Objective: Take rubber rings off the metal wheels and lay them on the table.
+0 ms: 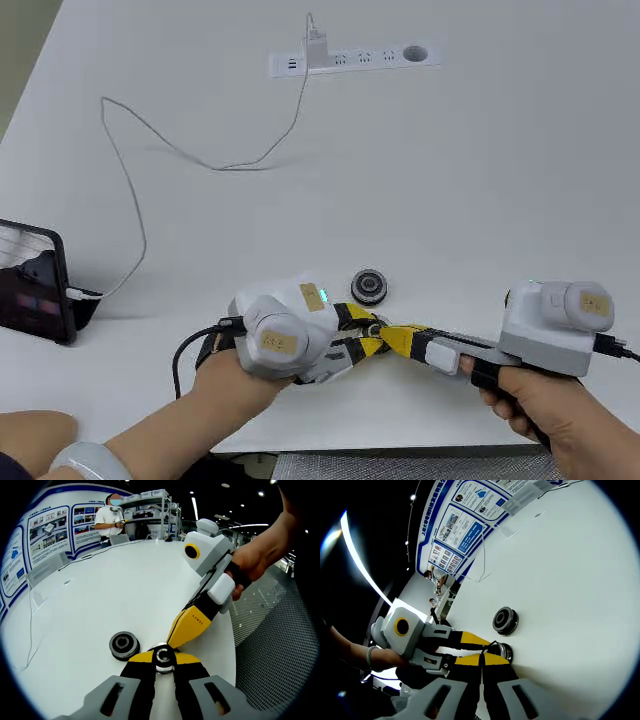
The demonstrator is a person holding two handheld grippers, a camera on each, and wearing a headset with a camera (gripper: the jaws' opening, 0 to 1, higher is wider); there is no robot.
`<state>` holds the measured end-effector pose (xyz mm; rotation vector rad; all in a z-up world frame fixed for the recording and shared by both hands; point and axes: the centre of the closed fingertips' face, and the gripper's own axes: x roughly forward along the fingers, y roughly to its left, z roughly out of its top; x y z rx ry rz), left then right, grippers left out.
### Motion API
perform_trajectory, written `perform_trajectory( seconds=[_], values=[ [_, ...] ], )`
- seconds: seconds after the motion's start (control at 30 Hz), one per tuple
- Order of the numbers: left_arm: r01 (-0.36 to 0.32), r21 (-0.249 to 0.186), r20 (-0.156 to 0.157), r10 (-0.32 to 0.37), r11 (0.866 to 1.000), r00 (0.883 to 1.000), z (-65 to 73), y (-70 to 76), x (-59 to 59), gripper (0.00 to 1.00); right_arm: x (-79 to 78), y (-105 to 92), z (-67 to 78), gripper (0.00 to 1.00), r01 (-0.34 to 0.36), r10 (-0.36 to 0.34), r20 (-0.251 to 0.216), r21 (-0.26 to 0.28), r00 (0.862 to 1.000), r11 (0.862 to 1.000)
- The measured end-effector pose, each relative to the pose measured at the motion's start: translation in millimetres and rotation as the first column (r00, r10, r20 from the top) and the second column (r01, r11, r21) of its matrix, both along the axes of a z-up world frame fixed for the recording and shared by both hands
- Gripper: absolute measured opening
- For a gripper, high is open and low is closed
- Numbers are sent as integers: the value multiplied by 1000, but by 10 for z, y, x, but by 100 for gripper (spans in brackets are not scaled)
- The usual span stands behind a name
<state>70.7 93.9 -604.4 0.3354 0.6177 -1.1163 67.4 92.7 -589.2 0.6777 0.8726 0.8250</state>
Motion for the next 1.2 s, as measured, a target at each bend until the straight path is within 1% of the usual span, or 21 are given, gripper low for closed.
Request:
perform_trajectory(
  seconds=[0.07,0.23,0.33,0.37,0.4,0.43,0.63,0.7,0.8,0.9,1.07,1.2],
  values=[
    [3,-1,5,-3,1000,1000,5,-4,-3,14,7,-6,-14,1,8,-8,-3,-6,1000,1000],
    [6,-6,4,-6,1000,1000,16,-12,-14,15,13,-24,-43,1,15,-15,-4,-21,1000,1000],
    [7,-7,14,-7,1000,1000,33,-9,-10,17,20,-51,-75,2,19,-19,-5,-32,1000,999],
    [7,-9,15,-7,1000,1000,42,-7,-10,17,23,-55,-77,2,21,-22,-6,-33,1000,999],
    [8,-23,15,-8,1000,1000,67,-11,-11,18,28,-59,-76,2,23,-23,-5,-35,1000,999],
    [5,-27,18,-5,1000,1000,78,-9,-7,19,30,-62,-79,2,23,-23,-3,-38,1000,999],
    [7,-33,24,-7,999,1000,108,6,-18,19,39,-62,-91,2,26,-26,-7,-40,1000,999],
    [8,-39,29,-6,999,1000,130,9,-28,20,43,-66,-89,2,29,-29,-7,-41,1000,999],
    [6,-56,47,-3,998,999,192,13,-46,21,40,-70,-87,2,29,-29,-7,-43,1000,999],
    [0,-60,63,4,998,998,216,41,-45,23,37,-71,-93,2,28,-28,-8,-43,1000,999],
    [-16,-42,59,18,999,998,176,112,-39,26,30,-51,-83,2,27,-28,-8,-39,1000,999],
    [-26,-38,48,28,999,998,151,149,-39,30,20,-42,-78,2,25,-26,-8,-37,1000,999]
  ],
)
